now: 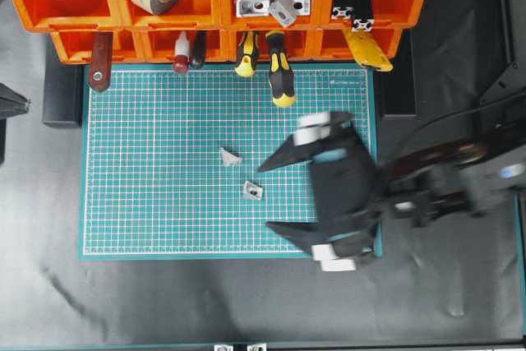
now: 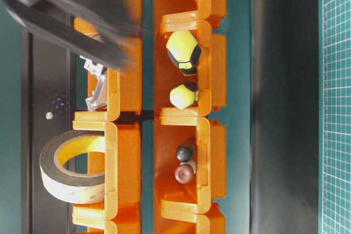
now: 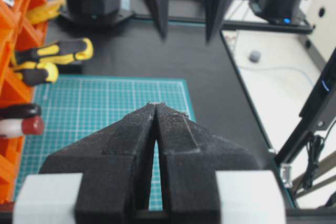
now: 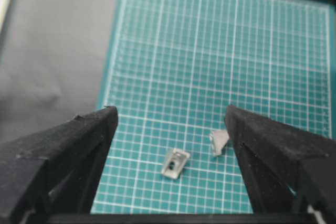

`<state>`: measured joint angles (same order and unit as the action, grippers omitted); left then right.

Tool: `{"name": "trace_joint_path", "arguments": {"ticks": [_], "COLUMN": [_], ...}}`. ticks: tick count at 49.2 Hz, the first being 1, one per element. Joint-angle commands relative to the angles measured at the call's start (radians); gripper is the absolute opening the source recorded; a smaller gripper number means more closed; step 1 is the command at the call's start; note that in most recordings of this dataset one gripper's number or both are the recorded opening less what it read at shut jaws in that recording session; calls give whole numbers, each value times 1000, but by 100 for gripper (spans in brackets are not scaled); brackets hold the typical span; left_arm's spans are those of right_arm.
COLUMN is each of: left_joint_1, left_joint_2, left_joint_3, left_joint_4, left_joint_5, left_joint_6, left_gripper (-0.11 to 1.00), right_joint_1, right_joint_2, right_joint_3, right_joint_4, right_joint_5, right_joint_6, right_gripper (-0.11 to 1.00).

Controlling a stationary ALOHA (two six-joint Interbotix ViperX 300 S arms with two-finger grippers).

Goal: Pick corner brachets from container rack with right arm.

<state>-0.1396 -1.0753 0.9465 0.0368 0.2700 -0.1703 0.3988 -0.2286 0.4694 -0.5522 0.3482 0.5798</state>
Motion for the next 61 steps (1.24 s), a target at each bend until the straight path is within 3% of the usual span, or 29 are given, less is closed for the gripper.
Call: {"name": "trace_joint_path", "arguments": {"ticks": [1, 39, 50, 61], "left_joint_1": [-3, -3, -3, -5], "left_joint_2": [3, -9, -6, -11], "left_joint_3": [-11, 3, 8, 5], "left_joint_4": [2, 2, 2, 2], "left_joint_5": [-11, -15, -17, -23], "left_joint_6": [0, -9, -20, -52], "left_gripper": [0, 0, 0, 0], "right_joint_1": [5, -3, -14, -15], "right_joint_2": [-117, -810, -960, -989], "right_joint_3": [23, 474, 534, 545], "right_joint_4": [-2, -5, -5, -6], "right_joint_5": [6, -51, -55, -44], "right_joint_6": [5, 26, 26, 23], "right_gripper": [79, 67, 64, 64]}}
